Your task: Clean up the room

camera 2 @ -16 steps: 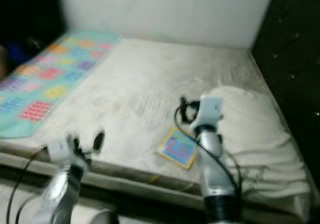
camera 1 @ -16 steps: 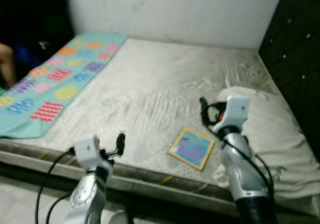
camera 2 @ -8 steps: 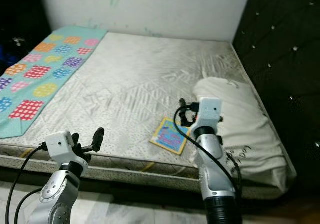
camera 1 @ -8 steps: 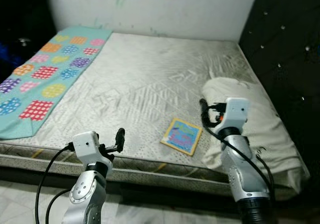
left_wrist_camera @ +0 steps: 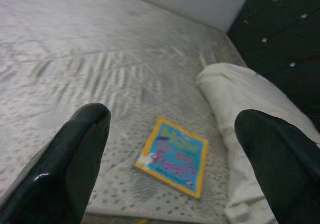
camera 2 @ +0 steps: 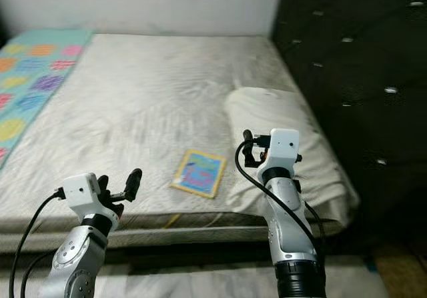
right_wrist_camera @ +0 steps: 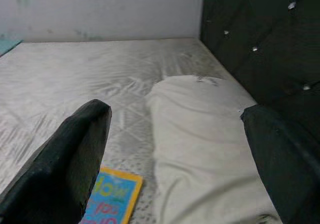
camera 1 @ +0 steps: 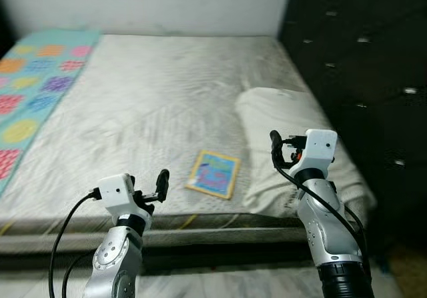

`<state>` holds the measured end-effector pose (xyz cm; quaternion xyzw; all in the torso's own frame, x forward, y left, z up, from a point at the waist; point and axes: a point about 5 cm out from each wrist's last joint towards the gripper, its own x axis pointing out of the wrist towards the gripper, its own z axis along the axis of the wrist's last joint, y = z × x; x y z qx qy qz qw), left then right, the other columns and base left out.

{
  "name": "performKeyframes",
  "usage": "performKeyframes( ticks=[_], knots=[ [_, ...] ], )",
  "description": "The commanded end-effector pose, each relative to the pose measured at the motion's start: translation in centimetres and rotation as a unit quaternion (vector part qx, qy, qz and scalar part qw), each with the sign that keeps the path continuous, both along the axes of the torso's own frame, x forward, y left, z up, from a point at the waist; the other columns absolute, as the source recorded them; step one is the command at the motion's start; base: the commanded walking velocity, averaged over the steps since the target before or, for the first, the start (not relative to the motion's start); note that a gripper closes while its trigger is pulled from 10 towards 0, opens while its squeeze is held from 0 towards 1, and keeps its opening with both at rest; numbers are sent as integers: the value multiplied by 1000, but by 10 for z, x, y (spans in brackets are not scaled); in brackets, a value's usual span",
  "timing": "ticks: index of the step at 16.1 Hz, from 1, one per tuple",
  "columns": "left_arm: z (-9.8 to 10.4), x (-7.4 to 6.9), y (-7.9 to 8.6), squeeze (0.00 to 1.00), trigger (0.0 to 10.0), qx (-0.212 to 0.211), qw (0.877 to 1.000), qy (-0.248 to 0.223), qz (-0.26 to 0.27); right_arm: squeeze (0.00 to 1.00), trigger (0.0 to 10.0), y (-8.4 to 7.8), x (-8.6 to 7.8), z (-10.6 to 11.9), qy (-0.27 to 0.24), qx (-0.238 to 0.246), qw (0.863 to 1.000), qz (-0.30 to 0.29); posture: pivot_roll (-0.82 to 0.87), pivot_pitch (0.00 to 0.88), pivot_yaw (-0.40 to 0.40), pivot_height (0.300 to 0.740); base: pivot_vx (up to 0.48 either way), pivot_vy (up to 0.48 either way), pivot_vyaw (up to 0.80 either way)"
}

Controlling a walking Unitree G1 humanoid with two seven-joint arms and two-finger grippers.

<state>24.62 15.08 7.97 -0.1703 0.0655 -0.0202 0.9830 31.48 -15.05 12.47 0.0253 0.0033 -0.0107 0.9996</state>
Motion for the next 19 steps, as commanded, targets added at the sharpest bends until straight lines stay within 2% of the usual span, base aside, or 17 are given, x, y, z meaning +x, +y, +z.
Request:
performKeyframes(
  ticks=[1, 15, 19],
  knots=[
    [1, -1, -1, 0, 10000, -2, 1000, -4, -5, 0, 10000, 0, 0, -1, 0, -7, 1000, -1, -59, 0, -26, 740, 0, 0, 0],
    [0, -1, -2, 0, 10000, -4, 1000, -2, -13, 0, 10000, -3, 1, -1, 0, -15, 1000, -7, -58, 0, -26, 740, 337, 0, 0],
    [-3, -1, -4, 0, 10000, -11, 1000, 10, -9, 0, 10000, -5, 2, -2, -2, -20, 1000, -10, -57, 0, -28, 740, 0, 0, 0]
  ],
)
